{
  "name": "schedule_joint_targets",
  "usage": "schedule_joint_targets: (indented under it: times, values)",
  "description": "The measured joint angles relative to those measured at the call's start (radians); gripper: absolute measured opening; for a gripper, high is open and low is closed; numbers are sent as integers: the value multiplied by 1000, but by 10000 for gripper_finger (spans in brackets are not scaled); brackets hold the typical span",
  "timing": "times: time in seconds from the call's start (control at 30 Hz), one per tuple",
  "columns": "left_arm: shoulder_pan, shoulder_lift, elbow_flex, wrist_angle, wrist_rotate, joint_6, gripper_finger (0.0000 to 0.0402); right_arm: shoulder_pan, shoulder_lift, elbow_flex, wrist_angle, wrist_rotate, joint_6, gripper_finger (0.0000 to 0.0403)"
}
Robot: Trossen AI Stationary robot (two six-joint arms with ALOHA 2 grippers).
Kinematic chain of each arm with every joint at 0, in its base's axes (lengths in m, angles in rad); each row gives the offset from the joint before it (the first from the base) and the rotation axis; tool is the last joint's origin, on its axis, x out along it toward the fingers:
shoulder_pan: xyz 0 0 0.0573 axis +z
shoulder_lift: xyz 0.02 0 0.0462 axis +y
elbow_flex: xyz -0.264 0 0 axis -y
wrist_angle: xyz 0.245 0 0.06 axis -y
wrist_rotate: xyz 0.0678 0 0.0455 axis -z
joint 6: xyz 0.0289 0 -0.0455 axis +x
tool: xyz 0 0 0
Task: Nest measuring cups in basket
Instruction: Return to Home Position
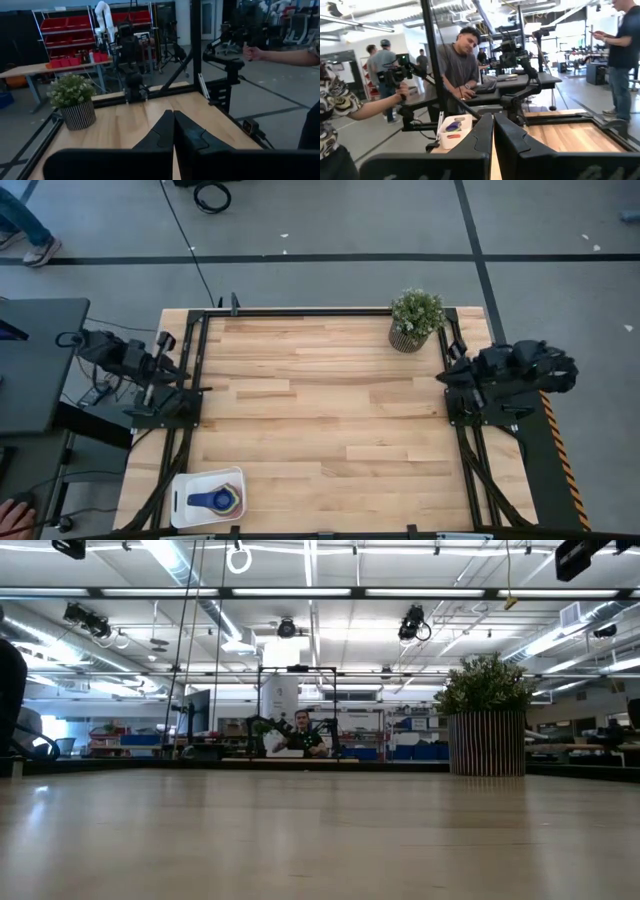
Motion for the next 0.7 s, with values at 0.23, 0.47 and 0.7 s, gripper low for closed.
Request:
schedule_joint_targets:
  times: [0.23,0.47,0.7]
  values:
    - [0,0,-108,98,-2,2,8,0,-18,-170,152,-22,-9,22]
    - [0,0,-193,194,-6,-1,8,0,-17,-286,276,-35,-27,22]
    - [0,0,-286,316,-6,36,8,0,-16,-381,388,-78,-35,22]
